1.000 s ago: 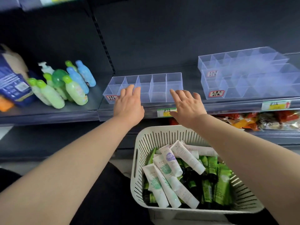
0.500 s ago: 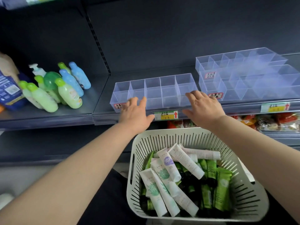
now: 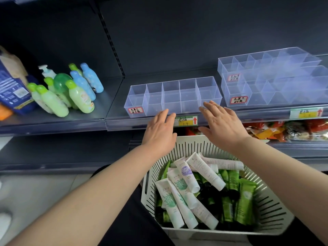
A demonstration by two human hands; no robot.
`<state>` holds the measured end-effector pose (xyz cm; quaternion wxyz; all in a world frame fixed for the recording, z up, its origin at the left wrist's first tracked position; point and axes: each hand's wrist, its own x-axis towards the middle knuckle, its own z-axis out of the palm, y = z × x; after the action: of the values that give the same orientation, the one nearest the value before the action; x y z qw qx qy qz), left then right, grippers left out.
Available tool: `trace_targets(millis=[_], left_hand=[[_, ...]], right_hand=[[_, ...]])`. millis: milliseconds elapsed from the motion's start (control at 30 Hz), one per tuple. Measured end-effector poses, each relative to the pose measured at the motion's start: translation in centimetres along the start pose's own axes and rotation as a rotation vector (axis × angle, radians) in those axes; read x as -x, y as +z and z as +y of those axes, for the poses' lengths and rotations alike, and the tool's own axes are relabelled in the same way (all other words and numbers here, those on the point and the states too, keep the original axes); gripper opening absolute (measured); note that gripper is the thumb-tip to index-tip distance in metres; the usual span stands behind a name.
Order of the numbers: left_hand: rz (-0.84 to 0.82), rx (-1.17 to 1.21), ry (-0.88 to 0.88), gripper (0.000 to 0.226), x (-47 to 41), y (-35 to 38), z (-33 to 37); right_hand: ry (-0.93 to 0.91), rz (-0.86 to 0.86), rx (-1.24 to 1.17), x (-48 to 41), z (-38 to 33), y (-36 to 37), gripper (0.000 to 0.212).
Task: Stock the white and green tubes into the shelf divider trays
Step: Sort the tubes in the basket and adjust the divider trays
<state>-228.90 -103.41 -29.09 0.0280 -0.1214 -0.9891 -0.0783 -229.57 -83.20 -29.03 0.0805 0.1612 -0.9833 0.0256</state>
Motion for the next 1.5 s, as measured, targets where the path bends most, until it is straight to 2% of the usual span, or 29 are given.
trace_targets(millis=[167,267,367,467,767,1000,1200,1367,1500], left_hand=[[-0.073,0.093,0.039,0.047,2.3,2.0,-1.2],[-0.105,0.126,0.045,0.039,3.6,4.0,-1.4],[-0.139,0.103,0.124,0.036,3.9,5.3,-0.2],[-0.185,0.082,0.173,0.032,3.9,6.5,0.7],[-0.267,0.08,0.104,0.025,2.8,8.4,0.6],[-0.271,0.088,0.125,0.025,2.9,9.1,0.6],[-0.281,0.079,0.171,0.028,3.2,9.1,1.0],[-0.271,0.027,0.234,0.027,3.7,9.6,1.2],[-0.266,0.023,0.243,0.028,3.9,9.6,1.1]], right_hand=[[-0.032,-0.104,0.049,3.3,0.5,1.9,0.058],[0.054,-0.187,0.005,5.4,1.9,3.4,0.047],[0.152,-0.27,-0.067,6.8,3.0,4.4,0.037],[0.179,-0.324,-0.137,7.3,2.9,5.1,0.031],[0.309,-0.68,-0.037,8.6,4.0,8.3,0.04],[0.365,-0.617,0.048,8.9,4.4,9.1,0.04],[0.309,-0.745,0.031,10.2,3.8,10.3,0.05],[0.237,-0.56,-0.131,9.6,1.9,10.6,0.034],[0.212,-0.469,-0.217,9.2,-0.1,10.9,0.033]])
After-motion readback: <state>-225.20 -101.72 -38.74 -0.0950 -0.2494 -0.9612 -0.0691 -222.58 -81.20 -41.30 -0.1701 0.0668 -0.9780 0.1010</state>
